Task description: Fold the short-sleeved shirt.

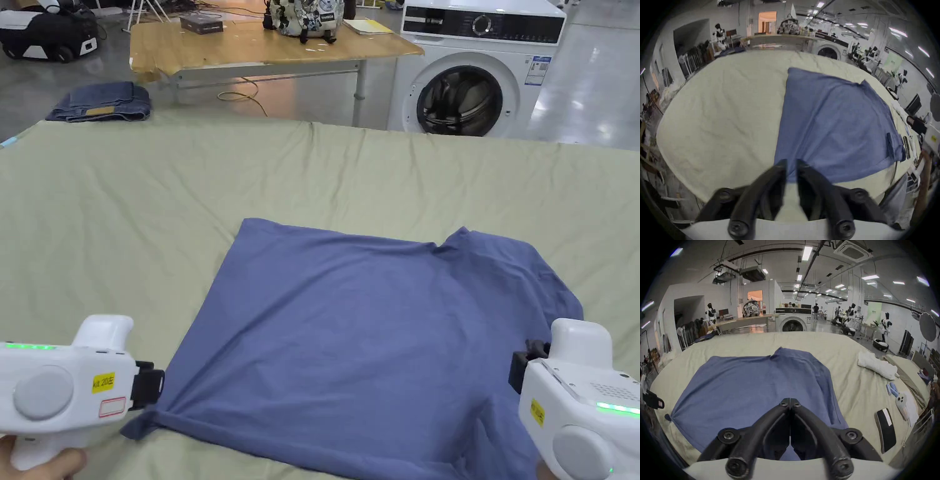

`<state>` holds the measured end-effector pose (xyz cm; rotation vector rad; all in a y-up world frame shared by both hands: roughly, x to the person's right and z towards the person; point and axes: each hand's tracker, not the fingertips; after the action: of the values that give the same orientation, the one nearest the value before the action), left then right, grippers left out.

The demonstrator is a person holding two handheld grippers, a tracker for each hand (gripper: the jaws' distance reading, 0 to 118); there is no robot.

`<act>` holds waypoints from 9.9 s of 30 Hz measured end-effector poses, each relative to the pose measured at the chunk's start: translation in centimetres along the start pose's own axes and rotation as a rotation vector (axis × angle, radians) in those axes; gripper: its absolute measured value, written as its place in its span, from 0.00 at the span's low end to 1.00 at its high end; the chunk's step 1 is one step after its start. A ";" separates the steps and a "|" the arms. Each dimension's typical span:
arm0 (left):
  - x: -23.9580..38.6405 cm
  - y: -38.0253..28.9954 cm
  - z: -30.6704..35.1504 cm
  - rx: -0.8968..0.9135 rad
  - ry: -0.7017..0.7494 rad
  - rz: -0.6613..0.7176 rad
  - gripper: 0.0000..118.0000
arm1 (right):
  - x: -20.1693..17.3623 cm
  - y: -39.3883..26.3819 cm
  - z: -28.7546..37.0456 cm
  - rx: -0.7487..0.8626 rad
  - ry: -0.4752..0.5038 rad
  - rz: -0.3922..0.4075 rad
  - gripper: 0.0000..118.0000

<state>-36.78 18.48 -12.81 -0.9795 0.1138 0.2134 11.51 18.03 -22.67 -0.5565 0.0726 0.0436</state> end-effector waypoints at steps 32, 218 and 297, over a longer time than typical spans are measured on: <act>2.5 -1.8 -4.0 -0.120 0.086 -0.054 0.01 | 8.1 -1.8 3.6 -0.303 -0.074 0.001 0.14; -0.3 -4.6 -3.9 -0.066 -0.018 -0.012 0.01 | 9.8 -8.7 0.7 -0.505 -0.062 0.055 0.09; 4.6 18.4 -10.1 0.058 -0.020 -0.085 0.00 | 9.1 9.1 -13.2 -0.313 -0.015 -0.054 0.27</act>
<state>-36.57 20.58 -34.17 -0.9223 0.0590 0.1412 19.31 18.93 -39.41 -0.8708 0.0357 0.0062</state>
